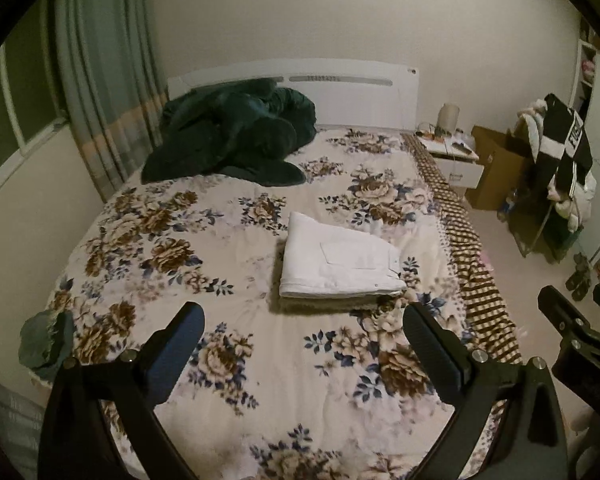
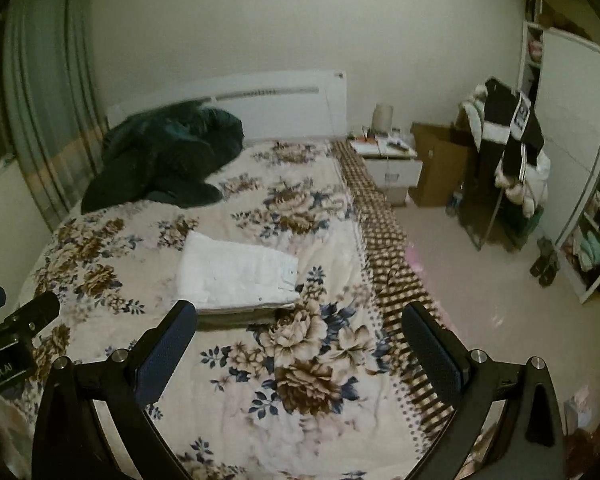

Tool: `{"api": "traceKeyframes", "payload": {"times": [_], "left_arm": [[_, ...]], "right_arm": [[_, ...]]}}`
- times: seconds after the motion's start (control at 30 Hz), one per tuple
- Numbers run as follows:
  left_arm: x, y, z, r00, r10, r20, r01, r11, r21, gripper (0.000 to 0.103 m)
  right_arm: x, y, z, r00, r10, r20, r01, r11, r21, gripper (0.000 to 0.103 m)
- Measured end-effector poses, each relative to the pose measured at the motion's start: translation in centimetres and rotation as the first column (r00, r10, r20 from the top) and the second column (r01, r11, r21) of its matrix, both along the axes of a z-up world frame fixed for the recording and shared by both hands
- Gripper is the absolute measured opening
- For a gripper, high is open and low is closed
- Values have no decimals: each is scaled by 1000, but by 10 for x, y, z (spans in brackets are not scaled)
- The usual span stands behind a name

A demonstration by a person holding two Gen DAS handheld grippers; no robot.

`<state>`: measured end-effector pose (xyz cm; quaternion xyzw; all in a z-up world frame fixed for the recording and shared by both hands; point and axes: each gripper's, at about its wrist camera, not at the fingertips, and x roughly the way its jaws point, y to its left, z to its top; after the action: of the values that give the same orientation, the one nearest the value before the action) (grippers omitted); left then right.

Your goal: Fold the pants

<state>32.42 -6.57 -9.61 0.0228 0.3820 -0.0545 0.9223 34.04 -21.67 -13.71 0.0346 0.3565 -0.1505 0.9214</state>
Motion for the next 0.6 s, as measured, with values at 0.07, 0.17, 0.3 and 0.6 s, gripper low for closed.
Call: {"api": "traceKeyframes", "payload": {"times": [0.07,0.17,0.3,0.6], "left_arm": [[-17,0,10,1000,13,4,-13,1000,-3,102],[-43,1,28,999,30,18,-30,999,-15,102],[-64,1,42,1000,11,17,-10,1000,-28,103],[-88,13,57,996,44,81,-43,999,-15,103]], "right_arm": [[-23,4,20,1000,16,17,-16,1000,-13,103],[-56,8,44,999,40,29,-39,999,-11,103],[-91,12,72,998,41,44,-41,999,-4,103],[-121,21,98,998,39,59,-39,999,-5,103]]}}
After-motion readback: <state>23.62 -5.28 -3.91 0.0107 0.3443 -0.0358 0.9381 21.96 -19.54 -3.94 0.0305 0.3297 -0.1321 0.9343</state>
